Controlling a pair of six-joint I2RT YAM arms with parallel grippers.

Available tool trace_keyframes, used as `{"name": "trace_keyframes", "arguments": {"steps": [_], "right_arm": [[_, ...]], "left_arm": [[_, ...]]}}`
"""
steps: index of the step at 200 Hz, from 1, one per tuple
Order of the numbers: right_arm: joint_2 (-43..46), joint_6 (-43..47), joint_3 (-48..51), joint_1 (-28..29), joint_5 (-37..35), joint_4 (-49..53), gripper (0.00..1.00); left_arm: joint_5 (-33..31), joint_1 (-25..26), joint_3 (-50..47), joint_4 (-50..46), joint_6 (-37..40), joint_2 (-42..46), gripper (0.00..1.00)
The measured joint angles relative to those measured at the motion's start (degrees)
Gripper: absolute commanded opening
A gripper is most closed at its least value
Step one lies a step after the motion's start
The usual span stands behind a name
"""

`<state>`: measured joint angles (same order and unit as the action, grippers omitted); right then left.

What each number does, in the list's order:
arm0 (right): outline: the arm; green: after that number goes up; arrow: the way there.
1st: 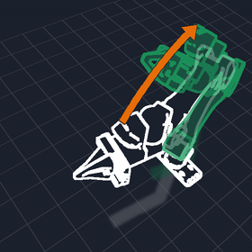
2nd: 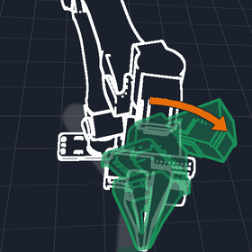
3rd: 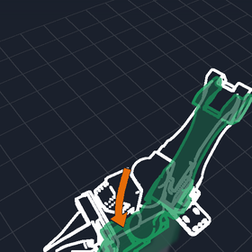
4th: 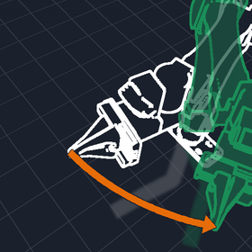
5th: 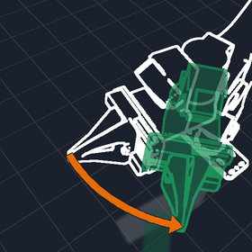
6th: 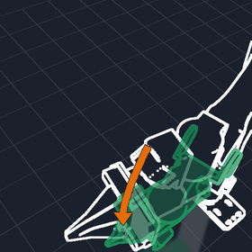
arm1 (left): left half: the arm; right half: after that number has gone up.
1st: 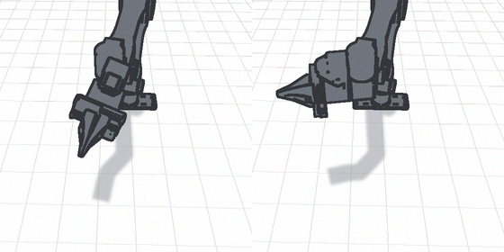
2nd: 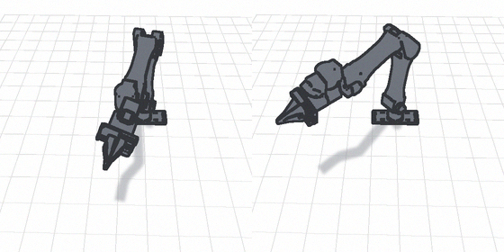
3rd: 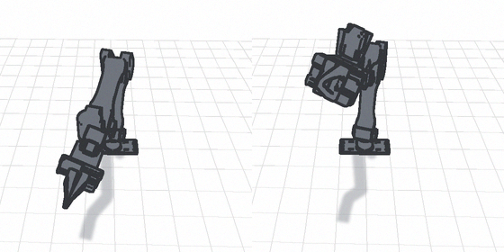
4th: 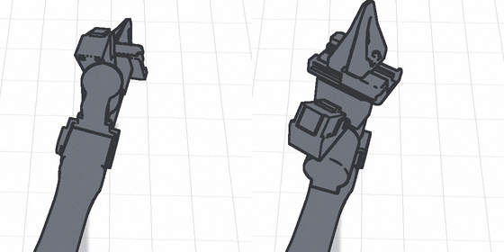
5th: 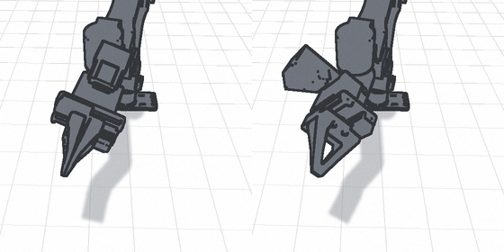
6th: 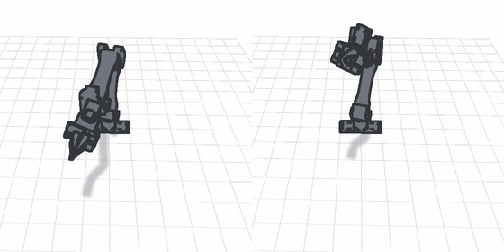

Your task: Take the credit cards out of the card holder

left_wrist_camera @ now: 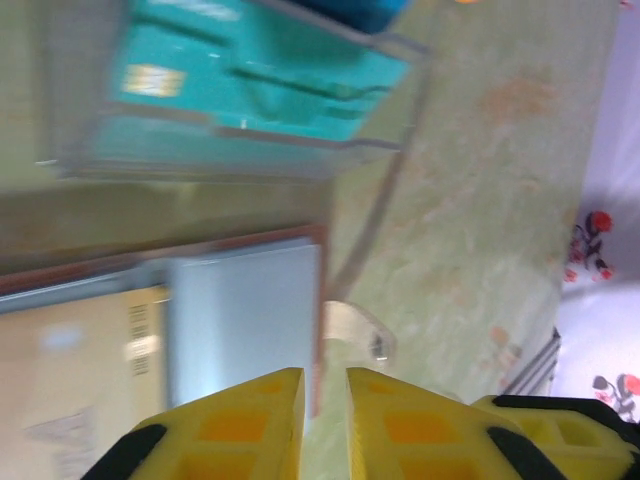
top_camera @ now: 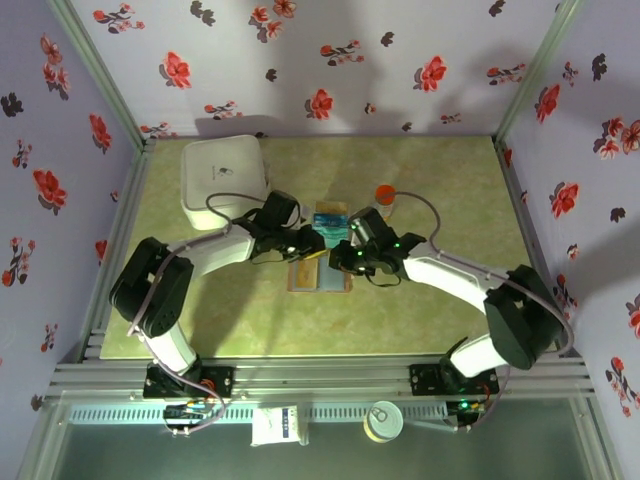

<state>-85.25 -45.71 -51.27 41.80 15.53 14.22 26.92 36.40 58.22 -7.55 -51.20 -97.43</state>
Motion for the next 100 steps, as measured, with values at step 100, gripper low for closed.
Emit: {"name": "trace_keyframes", "arguments": {"steps": [100], "right_arm": [[-13.31, 0.07, -5.66, 2.51, 1.22, -2.25, 0.16]], "left_arm": [[-0.74, -4.98, -9.33, -1.68, 2.32, 1.73, 0.07]]}}
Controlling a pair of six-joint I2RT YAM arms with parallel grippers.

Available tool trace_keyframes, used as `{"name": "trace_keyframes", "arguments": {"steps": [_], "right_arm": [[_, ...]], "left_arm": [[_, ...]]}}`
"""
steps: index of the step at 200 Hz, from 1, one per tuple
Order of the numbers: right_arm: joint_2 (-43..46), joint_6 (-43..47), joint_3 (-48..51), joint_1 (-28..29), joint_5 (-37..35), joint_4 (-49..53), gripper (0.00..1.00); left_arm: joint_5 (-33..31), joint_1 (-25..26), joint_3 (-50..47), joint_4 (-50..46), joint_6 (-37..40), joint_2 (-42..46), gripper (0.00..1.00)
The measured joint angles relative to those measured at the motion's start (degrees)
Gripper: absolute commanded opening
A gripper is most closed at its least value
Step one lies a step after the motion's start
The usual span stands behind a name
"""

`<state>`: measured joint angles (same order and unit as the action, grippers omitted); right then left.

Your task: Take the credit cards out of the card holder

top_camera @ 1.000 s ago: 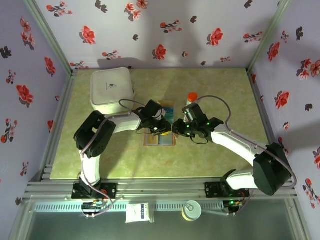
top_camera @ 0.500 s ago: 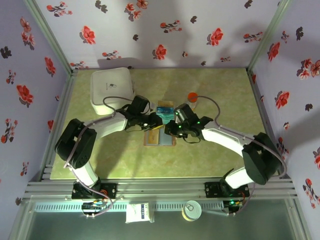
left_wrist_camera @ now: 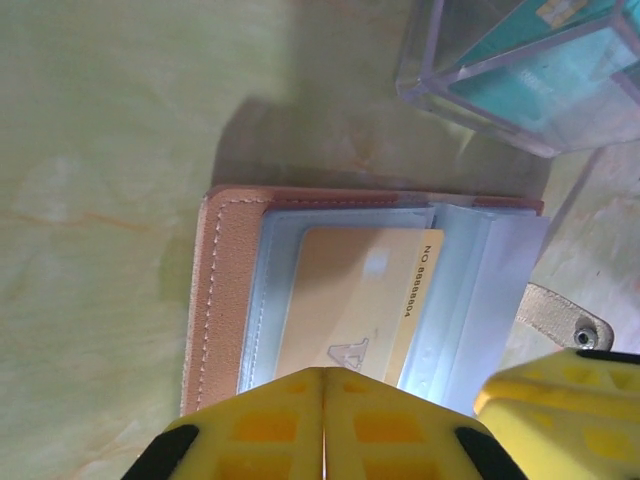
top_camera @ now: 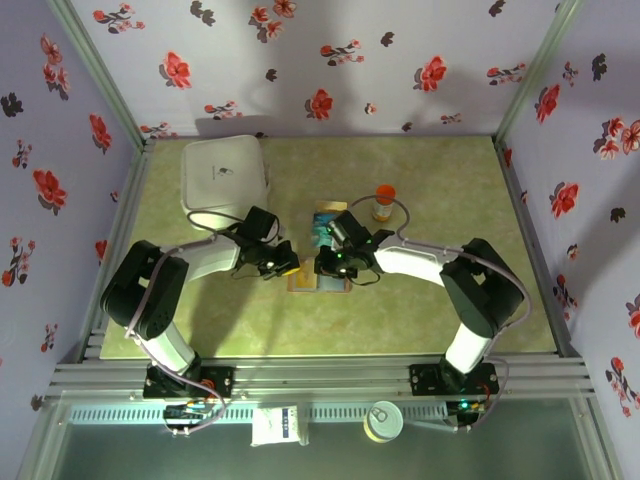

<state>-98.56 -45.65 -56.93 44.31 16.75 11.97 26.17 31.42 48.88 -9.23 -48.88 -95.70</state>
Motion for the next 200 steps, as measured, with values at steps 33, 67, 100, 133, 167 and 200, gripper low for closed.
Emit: {"name": "trace_keyframes", "arguments": {"steps": [33, 67, 100, 133, 167, 200], "right_arm": [[-2.29, 0.74, -0.66, 0.00, -0.96, 1.68, 0.14], [-3.21, 2.16, -0.68, -0.02, -2.84, 4.09, 0.12], [-3.37, 3.26, -0.35, 0.00, -3.50, 4.55, 0.10], [-3.39, 4.81, 0.22, -0.02, -3.17, 3.74, 0.10], [-3.32, 6.69, 1.07, 0.00, -1.53, 2.16, 0.10], [-2.91, 7.67, 1.51, 0.39, -0.09, 2.45, 0.10]], "left_arm": [[0.00, -0.04, -0.09, -0.02, 0.59, -0.07, 0.07], [-0.02, -0.17, -0.33, -0.28, 1.05, -0.48, 0.07], [-0.02, -0.22, -0.33, -0.50, 1.20, -0.61, 0.07], [-0.04, -0.22, -0.44, -0.74, 1.20, -0.61, 0.07], [-0.15, -0.22, -1.14, -2.01, 1.20, 0.50, 0.07], [-0.26, -0.22, -1.20, -2.86, 1.20, 3.34, 0.08]]}}
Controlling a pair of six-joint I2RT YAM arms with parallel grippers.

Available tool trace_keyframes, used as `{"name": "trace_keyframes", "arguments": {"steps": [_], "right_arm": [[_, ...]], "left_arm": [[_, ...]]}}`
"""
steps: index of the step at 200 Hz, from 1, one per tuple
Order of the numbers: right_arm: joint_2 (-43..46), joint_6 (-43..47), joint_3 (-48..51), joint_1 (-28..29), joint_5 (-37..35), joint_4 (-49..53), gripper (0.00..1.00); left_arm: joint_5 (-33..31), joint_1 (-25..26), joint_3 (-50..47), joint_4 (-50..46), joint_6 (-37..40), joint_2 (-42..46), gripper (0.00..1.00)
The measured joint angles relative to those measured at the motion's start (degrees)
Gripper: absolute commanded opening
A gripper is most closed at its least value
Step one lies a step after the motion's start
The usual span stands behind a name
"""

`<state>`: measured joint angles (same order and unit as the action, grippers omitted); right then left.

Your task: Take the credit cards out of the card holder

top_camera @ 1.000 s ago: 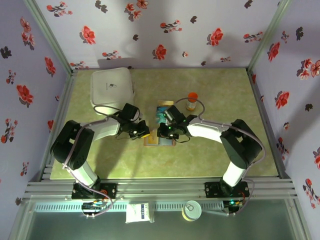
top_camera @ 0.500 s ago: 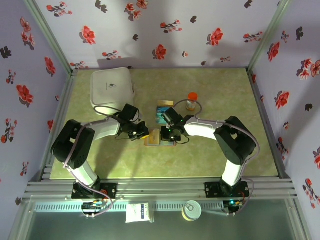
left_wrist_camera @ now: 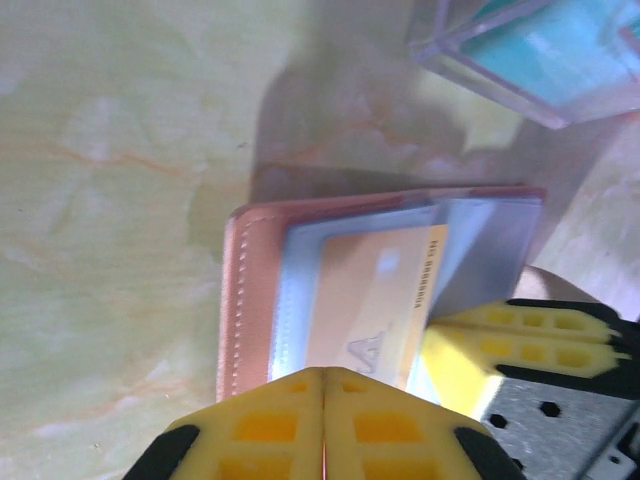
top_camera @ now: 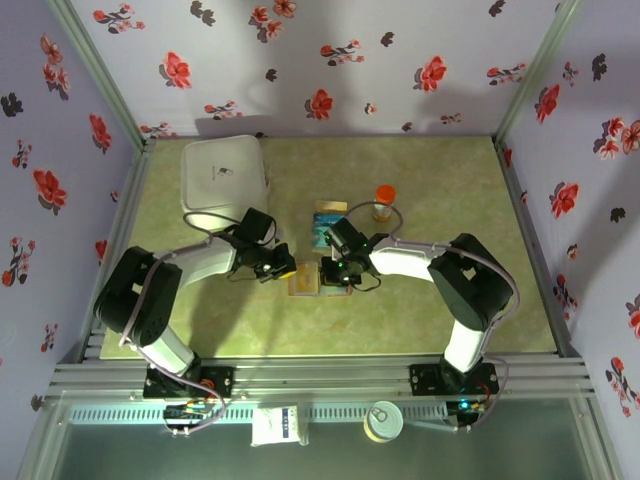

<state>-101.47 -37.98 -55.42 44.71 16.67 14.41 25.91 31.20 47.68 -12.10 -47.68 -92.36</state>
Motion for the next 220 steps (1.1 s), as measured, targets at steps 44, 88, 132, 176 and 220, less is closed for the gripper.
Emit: {"name": "trace_keyframes", "arguments": {"steps": [44, 88, 132, 176, 220], "right_arm": [[1.38, 0.55, -0.87, 0.11, -1.97, 4.94, 0.16], [5.14, -0.13, -1.31, 0.11, -3.02, 6.62, 0.20], [6.34, -1.49, -1.64, 0.09, -3.54, 6.71, 0.21], [6.34, -1.70, -2.29, 0.09, -4.11, 6.99, 0.23], [6.34, -2.82, -2.69, 0.09, -4.02, 6.91, 0.23]], "left_arm": [[0.04, 0.02, 0.72, -0.83, 0.02, 0.31, 0.07], [0.07, 1.09, 1.14, -0.79, 0.00, -0.31, 0.06], [0.07, 3.48, 1.18, -0.26, -0.35, -2.91, 0.01], [-0.46, 4.44, 1.18, -0.13, -0.17, -4.70, 0.00], [-2.08, 4.13, 1.88, -1.27, 1.49, -4.68, 0.00]]}}
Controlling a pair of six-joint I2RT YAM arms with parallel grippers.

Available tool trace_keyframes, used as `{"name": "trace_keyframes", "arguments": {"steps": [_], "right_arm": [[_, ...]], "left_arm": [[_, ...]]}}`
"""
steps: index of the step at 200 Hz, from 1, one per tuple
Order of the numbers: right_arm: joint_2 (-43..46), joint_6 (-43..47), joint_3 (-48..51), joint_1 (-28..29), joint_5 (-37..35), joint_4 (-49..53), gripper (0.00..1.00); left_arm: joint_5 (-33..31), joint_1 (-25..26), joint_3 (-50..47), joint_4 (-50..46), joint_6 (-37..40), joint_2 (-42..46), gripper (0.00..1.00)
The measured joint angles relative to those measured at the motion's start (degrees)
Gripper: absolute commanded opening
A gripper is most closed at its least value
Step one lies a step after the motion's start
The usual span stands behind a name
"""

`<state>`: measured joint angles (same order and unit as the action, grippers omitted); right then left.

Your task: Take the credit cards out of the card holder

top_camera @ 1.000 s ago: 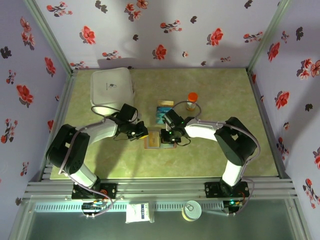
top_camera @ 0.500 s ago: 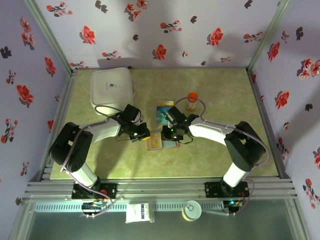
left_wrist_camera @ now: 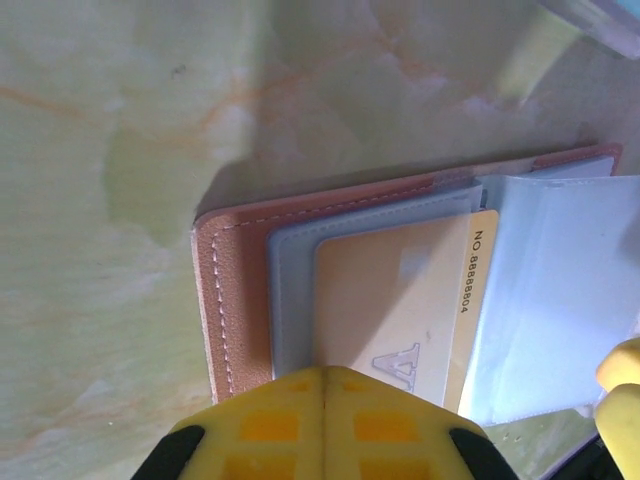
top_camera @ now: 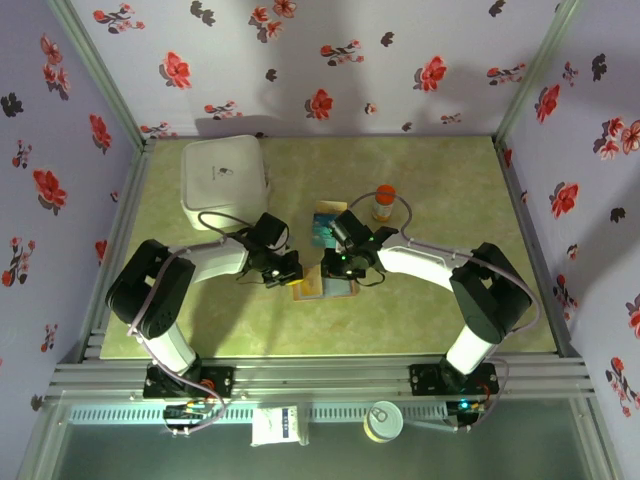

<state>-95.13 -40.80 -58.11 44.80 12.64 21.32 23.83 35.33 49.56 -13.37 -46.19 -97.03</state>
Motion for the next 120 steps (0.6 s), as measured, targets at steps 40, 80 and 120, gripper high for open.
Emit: {"name": "trace_keyframes", "arguments": {"steps": [40, 80, 120], "right_arm": [[-0.07, -2.12, 0.00, 0.00, 1.49, -1.88, 0.24], [-0.55, -4.76, 0.00, 0.00, 3.37, -5.79, 0.24], [-2.56, -7.78, 0.04, 0.00, 5.97, -10.60, 0.25]], "left_arm": [[-1.62, -1.29, 1.05, -1.68, 1.42, 0.02, 0.00], [-2.43, -1.49, 1.55, -3.28, 1.84, 1.03, 0.01], [-2.36, -1.49, 2.21, -3.80, 1.84, 1.66, 0.01]]}}
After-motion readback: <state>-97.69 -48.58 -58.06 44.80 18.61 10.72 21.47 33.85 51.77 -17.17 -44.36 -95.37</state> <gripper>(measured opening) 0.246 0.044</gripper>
